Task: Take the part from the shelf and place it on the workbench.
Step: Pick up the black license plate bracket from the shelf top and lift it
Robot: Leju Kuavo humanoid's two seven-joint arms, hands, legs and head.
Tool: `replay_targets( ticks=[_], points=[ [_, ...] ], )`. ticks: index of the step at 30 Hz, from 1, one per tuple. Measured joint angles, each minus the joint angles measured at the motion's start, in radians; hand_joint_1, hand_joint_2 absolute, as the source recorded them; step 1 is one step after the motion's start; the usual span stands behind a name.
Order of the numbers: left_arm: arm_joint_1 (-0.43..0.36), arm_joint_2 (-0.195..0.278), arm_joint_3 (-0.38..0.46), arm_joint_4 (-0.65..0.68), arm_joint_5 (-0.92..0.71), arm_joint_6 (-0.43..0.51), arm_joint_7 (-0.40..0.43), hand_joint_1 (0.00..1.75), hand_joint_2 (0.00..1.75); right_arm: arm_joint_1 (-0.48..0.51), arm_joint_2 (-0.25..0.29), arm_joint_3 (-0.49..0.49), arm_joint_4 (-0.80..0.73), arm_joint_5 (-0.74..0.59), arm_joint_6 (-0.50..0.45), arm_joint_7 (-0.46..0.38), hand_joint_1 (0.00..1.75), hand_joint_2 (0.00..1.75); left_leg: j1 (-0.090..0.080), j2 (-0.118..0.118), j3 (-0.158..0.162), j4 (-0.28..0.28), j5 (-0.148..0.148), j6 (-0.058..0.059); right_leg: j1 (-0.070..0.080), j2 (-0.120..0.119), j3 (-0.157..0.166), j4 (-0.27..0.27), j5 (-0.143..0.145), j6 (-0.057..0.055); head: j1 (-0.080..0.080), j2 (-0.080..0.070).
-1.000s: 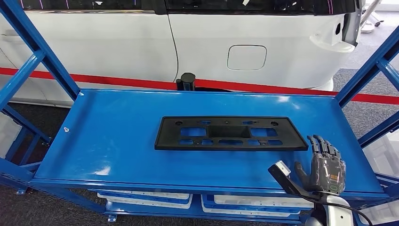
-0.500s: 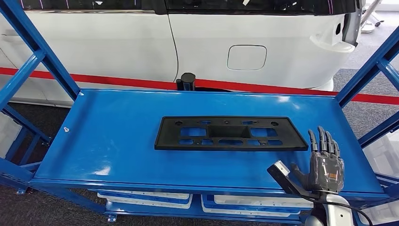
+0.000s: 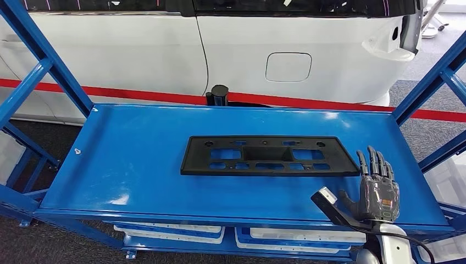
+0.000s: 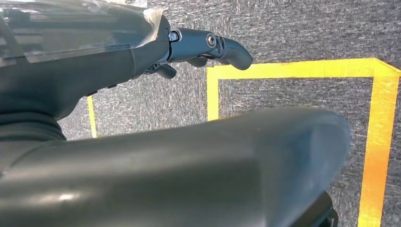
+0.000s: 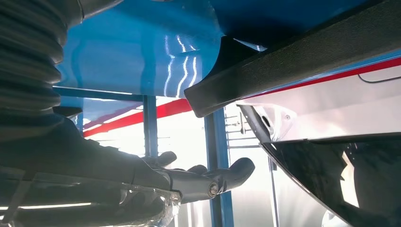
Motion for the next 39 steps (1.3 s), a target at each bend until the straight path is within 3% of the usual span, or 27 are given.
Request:
replay_targets(
  ticks=[39],
  points=[
    [-0.001, 0.0, 0.002, 0.0, 0.002, 0.006, 0.003, 0.0, 0.0, -0.086, -0.047, 0.07, 0.112, -0.008, -0.037, -0.02, 0.0, 1.75, 0.0, 0.0, 0.002, 0.0, 0.0, 0.0, 0.0, 0.0, -0.001, 0.0, 0.0, 0.0, 0.0, 0.0]
  ],
)
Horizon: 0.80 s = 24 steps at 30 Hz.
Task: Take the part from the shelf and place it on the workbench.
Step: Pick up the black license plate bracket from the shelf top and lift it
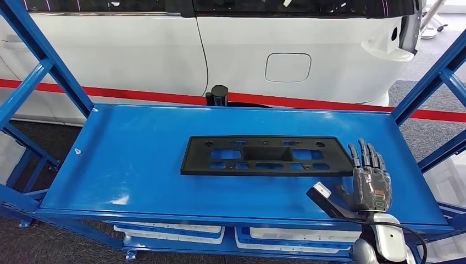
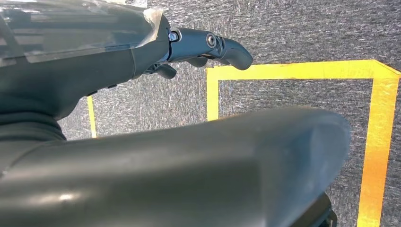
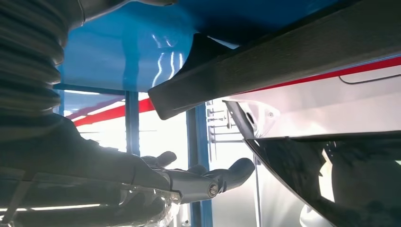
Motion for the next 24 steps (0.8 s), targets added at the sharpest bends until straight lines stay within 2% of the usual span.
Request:
replay_targets(
  ticks=[21, 22, 24],
  points=[
    [-0.001, -0.001, 0.0, 0.0, -0.003, -0.001, -0.002, 0.0, 0.0, -0.027, -0.007, 0.078, 0.025, 0.008, 0.004, -0.014, 0.0, 1.75, 0.0, 0.0, 0.001, 0.0, 0.0, 0.0, 0.0, 0.0, -0.001, 0.0, 0.0, 0.0, 0.0, 0.0],
    [-0.001, -0.001, 0.0, 0.0, -0.004, -0.001, -0.002, 0.0, 0.0, -0.027, -0.008, 0.081, 0.025, 0.007, 0.006, -0.014, 0.1, 1.75, 0.0, 0.0, 0.002, 0.0, 0.0, 0.0, 0.0, 0.0, -0.001, 0.0, 0.0, 0.0, 0.0, 0.0],
    [-0.001, -0.001, 0.0, 0.0, -0.006, -0.001, -0.003, 0.0, 0.0, -0.026, -0.009, 0.086, 0.025, 0.004, 0.008, -0.014, 0.53, 1.75, 0.0, 0.0, 0.002, 0.0, 0.0, 0.0, 0.0, 0.0, -0.001, 0.0, 0.0, 0.0, 0.0, 0.0]
  ],
)
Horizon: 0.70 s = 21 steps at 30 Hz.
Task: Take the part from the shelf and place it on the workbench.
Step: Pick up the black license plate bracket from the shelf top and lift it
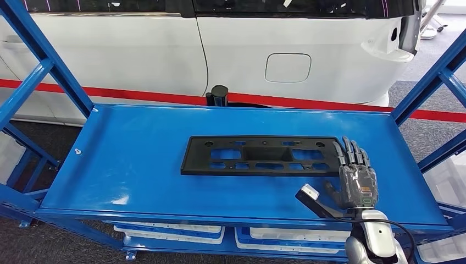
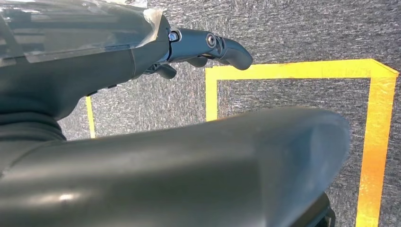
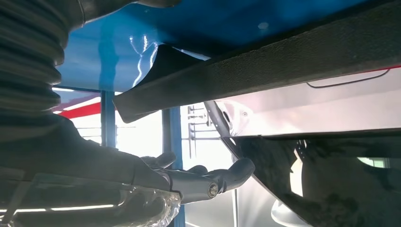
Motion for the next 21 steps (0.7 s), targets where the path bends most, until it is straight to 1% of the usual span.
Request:
replay_targets(
  ticks=[1, 2, 4, 8, 13, 14, 17, 21],
  points=[
    [0.0, 0.0, 0.0, 0.0, -0.001, 0.0, 0.0, 0.0, 0.0, 0.001, -0.001, 0.003, 0.0, -0.002, 0.001, 0.0, 0.83, 1.75, 0.0, 0.0, 0.0, 0.0, 0.0, 0.0, 0.0, 0.0, 0.0, 0.0, 0.0, 0.0, 0.0, 0.0],
    [0.0, 0.0, 0.0, 0.0, -0.001, 0.0, 0.0, 0.0, 0.0, 0.002, -0.001, 0.005, 0.0, -0.004, 0.003, 0.001, 1.05, 1.75, 0.0, 0.0, 0.0, 0.0, 0.0, 0.0, 0.0, 0.0, 0.0, 0.0, 0.0, 0.0, 0.0, 0.0],
    [0.0, 0.0, 0.0, 0.0, -0.002, 0.0, 0.0, 0.0, 0.0, 0.005, -0.002, 0.011, 0.0, -0.006, 0.008, 0.002, 1.27, 1.75, 0.0, 0.0, 0.0, 0.0, 0.0, 0.0, 0.0, 0.0, 0.0, 0.0, 0.0, 0.0, 0.0, 0.0],
    [0.0, 0.0, 0.0, 0.0, -0.002, 0.0, 0.0, 0.0, 0.0, 0.013, -0.002, 0.017, 0.0, -0.008, 0.013, 0.005, 1.32, 1.75, 0.0, 0.0, 0.0, 0.0, 0.0, 0.0, 0.0, 0.0, 0.0, 0.0, 0.0, 0.0, 0.0, 0.0],
    [0.0, -0.001, 0.0, 0.0, -0.002, 0.0, 0.0, 0.0, 0.0, 0.014, -0.001, 0.02, 0.0, -0.008, 0.014, 0.007, 1.48, 1.75, 0.0, 0.0, 0.0, 0.0, 0.0, 0.0, 0.0, 0.0, 0.0, 0.0, 0.0, 0.0, 0.0, 0.0],
    [0.0, -0.001, 0.0, 0.0, -0.002, 0.0, 0.0, 0.0, 0.44, 0.011, -0.001, 0.021, -0.001, -0.008, 0.014, 0.007, 1.53, 1.75, 0.0, 0.0, 0.0, 0.0, 0.0, 0.0, 0.0, 0.0, 0.0, 0.0, 0.0, 0.0, 0.0, 0.0],
    [-0.001, -0.002, 0.0, 0.0, -0.002, -0.002, -0.001, 0.0, 1.75, 0.003, -0.001, 0.022, -0.003, -0.008, 0.014, 0.007, 1.57, 1.75, 0.0, 0.0, 0.001, 0.0, 0.0, 0.0, 0.0, 0.0, 0.0, 0.0, 0.0, 0.0, 0.0, 0.0],
    [-0.001, -0.002, 0.0, 0.0, -0.005, -0.01, -0.01, 0.0, 1.75, 0.0, -0.002, 0.023, -0.008, -0.007, 0.013, 0.007, 1.57, 1.75, 0.0, 0.0, 0.001, 0.0, 0.0, 0.0, 0.0, 0.0, 0.001, 0.0, 0.0, 0.0, 0.0, 0.0]
  ],
)
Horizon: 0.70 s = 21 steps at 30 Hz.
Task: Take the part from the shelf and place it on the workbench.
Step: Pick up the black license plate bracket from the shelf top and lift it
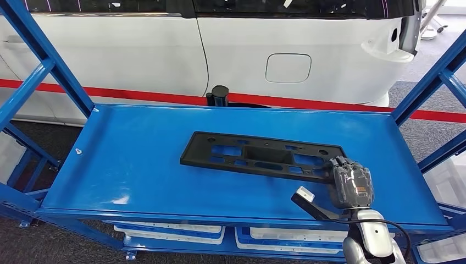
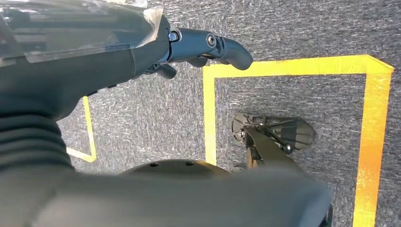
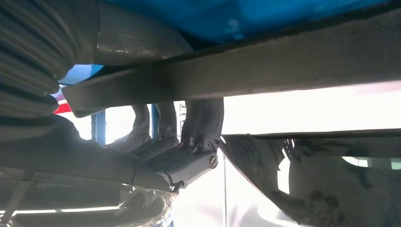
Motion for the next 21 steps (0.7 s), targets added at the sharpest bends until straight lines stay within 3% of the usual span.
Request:
replay_targets(
  ticks=[21],
  points=[
    [0.0, 0.0, -0.005, 0.0, -0.021, 0.002, -0.062, 0.0, 1.75, 0.023, -0.008, 0.001, -0.029, 0.011, -0.017, 0.008, 1.75, 1.75, 0.0, 0.0, 0.001, 0.0, 0.0, 0.0, 0.0, 0.0, 0.001, 0.0, 0.0, 0.0, 0.0, 0.0]
  ],
)
